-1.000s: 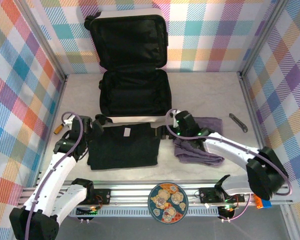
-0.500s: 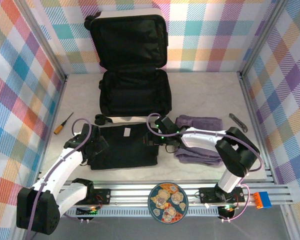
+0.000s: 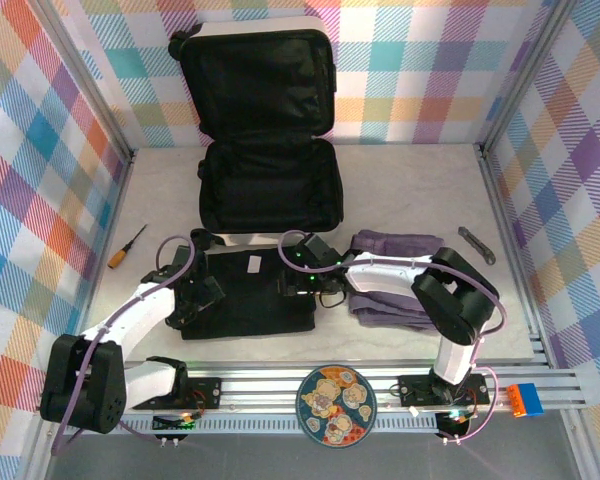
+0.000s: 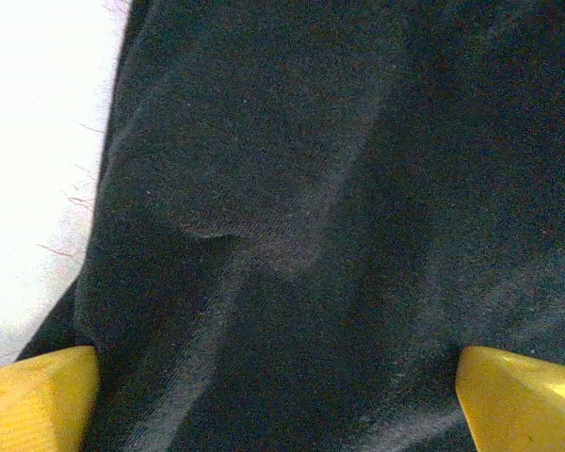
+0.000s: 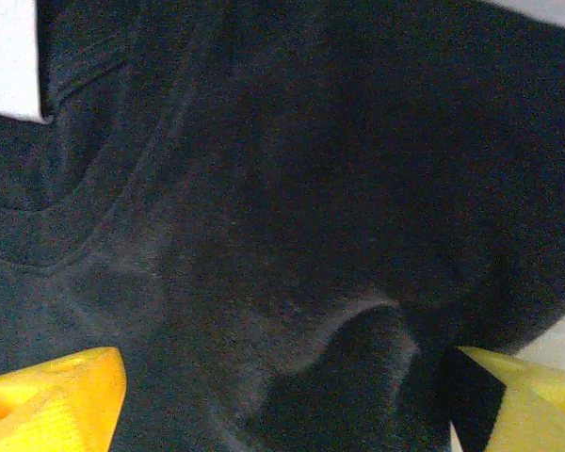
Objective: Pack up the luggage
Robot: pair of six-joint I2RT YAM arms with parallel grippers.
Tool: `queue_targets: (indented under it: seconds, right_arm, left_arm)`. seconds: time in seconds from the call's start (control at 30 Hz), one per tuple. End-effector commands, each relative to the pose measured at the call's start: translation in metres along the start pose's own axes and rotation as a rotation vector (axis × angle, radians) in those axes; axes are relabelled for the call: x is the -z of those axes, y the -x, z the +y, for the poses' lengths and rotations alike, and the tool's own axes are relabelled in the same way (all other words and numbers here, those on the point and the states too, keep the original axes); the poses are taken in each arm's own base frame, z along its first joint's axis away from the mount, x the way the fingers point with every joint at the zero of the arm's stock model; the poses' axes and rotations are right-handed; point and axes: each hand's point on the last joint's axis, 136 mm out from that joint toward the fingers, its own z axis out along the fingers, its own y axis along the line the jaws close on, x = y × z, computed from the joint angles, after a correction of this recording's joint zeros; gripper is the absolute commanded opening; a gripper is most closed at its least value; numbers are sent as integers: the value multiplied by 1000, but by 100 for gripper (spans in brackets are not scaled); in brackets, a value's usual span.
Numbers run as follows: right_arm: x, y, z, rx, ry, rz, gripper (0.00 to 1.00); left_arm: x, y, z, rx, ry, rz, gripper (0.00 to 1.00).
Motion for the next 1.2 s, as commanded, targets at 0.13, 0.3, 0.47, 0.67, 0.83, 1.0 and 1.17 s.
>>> queue_targets:
  seconds: [0.13,0.3,0.47,0.67,0.83,1.0,1.17]
  right_arm:
    - [-14,-19,29,35,50,88,86]
    - [-18,-21,35,44,57,103,82]
    - [-18,-21,36,48,57,107,79]
    - [-22,-19,39,70,52,117,65]
    - [-17,-15,41,127,46,118,25]
    - [1,-6,43,225,27,94,1]
    - [35,6,55,320,42,60,0]
  left_arm:
    - [6,-17,-27,-50,-166,61,91]
    - [15,-22,-35,-83,-223,51,90]
    - [11,-28,-47,-104,-274,68,86]
    - [7,-32,-55,-164,-274,77,67]
    - [16,-29,-57,-202,-272,53,31]
    - [35,-30,-50,-227,-265,29,8]
    - [70,-27,-54,-212,-356,-29,0]
